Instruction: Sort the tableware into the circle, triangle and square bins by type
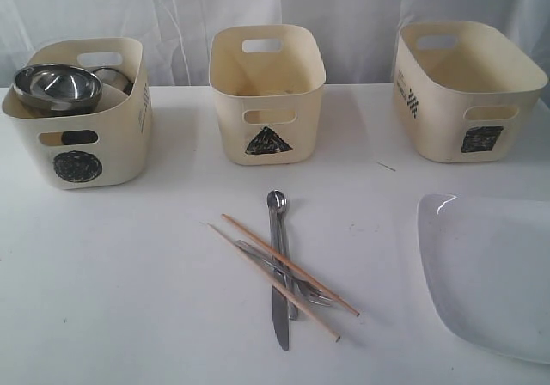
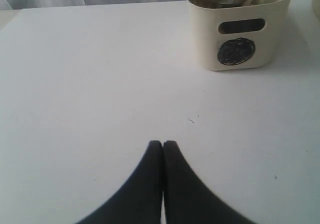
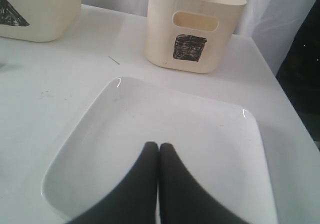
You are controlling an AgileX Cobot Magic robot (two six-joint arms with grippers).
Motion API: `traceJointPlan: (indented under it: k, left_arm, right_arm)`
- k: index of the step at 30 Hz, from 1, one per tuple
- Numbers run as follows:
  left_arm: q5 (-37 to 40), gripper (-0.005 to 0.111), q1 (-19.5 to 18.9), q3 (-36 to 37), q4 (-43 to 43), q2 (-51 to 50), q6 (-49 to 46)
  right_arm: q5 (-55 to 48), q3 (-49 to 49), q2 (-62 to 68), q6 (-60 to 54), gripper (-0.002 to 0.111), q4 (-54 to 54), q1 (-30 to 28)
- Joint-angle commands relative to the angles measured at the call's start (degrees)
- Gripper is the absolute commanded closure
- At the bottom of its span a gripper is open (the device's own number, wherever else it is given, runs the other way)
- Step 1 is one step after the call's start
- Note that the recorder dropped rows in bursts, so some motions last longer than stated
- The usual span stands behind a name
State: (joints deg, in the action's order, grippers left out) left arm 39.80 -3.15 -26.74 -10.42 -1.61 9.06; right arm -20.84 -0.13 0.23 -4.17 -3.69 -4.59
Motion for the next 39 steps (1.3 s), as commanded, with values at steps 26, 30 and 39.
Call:
traceJointPlan:
  k: [26, 30, 39]
  left_arm:
    - [-24.4, 0.107, -0.1, 26.7, 4.4, 1.6, -0.4]
    - [-24.2, 0.107, -0.1, 26.7, 4.4, 1.6, -0.4]
    - [-24.1, 0.107, -0.1, 26.7, 4.2, 1.6, -0.4]
  right_arm:
    - [0.7, 0.1, -0.2, -0.1, 0.108, -0.4, 0.0]
    - [0.7, 0.1, -0.2, -1.0, 0.108, -2.0, 0.0]
    - [27.9, 0.1, -0.2, 7.4, 0.108, 9.5, 0.0]
